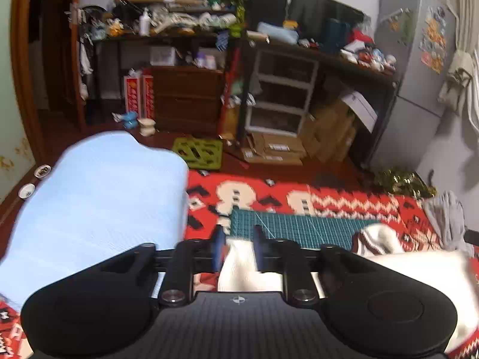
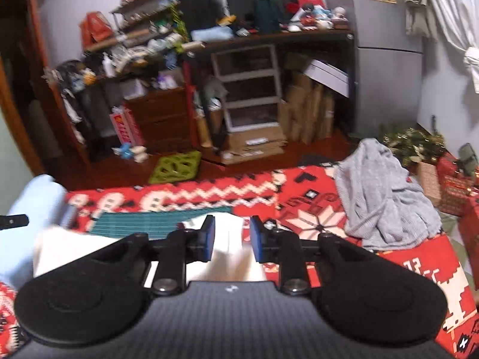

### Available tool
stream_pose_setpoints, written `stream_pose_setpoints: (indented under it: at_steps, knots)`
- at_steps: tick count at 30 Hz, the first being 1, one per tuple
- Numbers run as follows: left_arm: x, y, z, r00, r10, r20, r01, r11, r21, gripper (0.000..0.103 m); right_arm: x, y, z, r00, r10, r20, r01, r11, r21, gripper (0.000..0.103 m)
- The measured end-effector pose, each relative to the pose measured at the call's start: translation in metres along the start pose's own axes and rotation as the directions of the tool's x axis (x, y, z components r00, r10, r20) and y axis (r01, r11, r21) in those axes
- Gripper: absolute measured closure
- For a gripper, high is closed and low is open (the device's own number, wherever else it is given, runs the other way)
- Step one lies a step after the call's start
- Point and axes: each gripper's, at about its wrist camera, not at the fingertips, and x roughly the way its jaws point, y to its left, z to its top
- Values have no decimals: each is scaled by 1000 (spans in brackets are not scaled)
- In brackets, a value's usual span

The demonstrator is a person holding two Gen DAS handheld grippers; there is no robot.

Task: Fold clothes
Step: 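Fold the hem up over the vest toward the collar with both grippers, then release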

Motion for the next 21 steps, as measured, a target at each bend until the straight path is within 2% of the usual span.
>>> stream_pose_setpoints:
  at_steps: [5,9,11,15,21]
  knots:
    - [-12,11,-31,999,-41,-20,40,999,-35,62,-10,-9,-30,1000,12,-7,-12,1000,8,61]
    - [-33,14,-67,987,-143,-79,137,988,-78,55,-35,-14,-59,997,53,-54,-53,999,2,47]
    - [-48,7,-86,982,-157,-100,151,986,-66,54,-52,-13,-75,995,70,-75,-72,997,-22,37]
    - [-79,-16,-127,973,-191,-130,187,981,-45,53,-93,1,-111,989,99,-107,-108,990,-88,27]
    - [-127,-47,-173,967,-225,-119,227,974,7,41,-150,27,-160,986,136,-93,-147,981,-127,11]
